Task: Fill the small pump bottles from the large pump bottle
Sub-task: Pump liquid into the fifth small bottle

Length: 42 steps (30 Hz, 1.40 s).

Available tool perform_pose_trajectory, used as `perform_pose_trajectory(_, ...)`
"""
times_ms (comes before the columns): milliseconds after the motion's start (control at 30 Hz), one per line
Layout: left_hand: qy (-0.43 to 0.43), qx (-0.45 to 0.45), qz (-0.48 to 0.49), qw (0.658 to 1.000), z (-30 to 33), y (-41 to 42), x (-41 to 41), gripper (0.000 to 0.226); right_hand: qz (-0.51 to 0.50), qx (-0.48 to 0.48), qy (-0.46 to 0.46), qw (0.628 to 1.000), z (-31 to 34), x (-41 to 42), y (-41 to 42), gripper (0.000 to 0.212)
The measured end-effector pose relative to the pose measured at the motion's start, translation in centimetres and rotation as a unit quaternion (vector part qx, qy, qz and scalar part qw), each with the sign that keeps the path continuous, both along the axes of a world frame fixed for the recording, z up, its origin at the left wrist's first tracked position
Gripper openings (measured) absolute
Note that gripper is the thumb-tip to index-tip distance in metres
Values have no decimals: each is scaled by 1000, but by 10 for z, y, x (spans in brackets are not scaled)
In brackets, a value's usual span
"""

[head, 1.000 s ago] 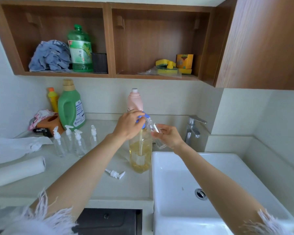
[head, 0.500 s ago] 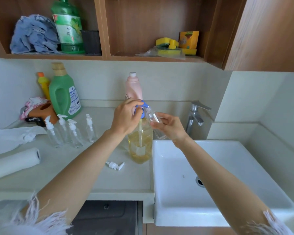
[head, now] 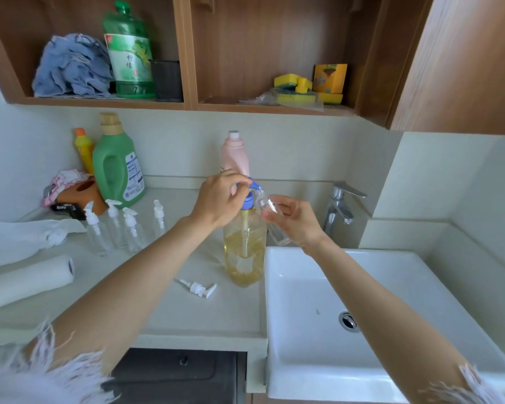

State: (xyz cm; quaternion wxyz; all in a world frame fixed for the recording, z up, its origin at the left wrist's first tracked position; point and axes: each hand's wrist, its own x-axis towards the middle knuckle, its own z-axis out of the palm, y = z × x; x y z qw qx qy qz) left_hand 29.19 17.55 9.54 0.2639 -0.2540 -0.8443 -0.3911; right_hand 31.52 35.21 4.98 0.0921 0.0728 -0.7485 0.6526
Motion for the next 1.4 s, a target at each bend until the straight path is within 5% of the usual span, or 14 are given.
perform_pose_trajectory(300,45,24,-45,998,-17,-7,-17,45,-35,7,7,999,-10,0,-7,73)
perform_pose_trajectory(533,72,-33,-80,994,-28,-15,-21,43,-74,32,10,997,-16,6,-12,37)
perform_pose_trajectory(800,65,-66,-100,991,-1,-18,-22,56,-95,13,19,995,-3,10,-16,74)
perform_pose_trajectory(967,56,-61,-93,992,12,-18,-26,57,-118,7,7,993,3,9,-17,53)
perform_pose_trajectory(1267,40,8,-89,995,-12,-14,-24,40,-131,12,34,991,-10,7,-19,76)
perform_pose_trajectory(1400,49,34,-93,994,-24,-11,-19,39,-127,24,22,991,-20,7,-19,54)
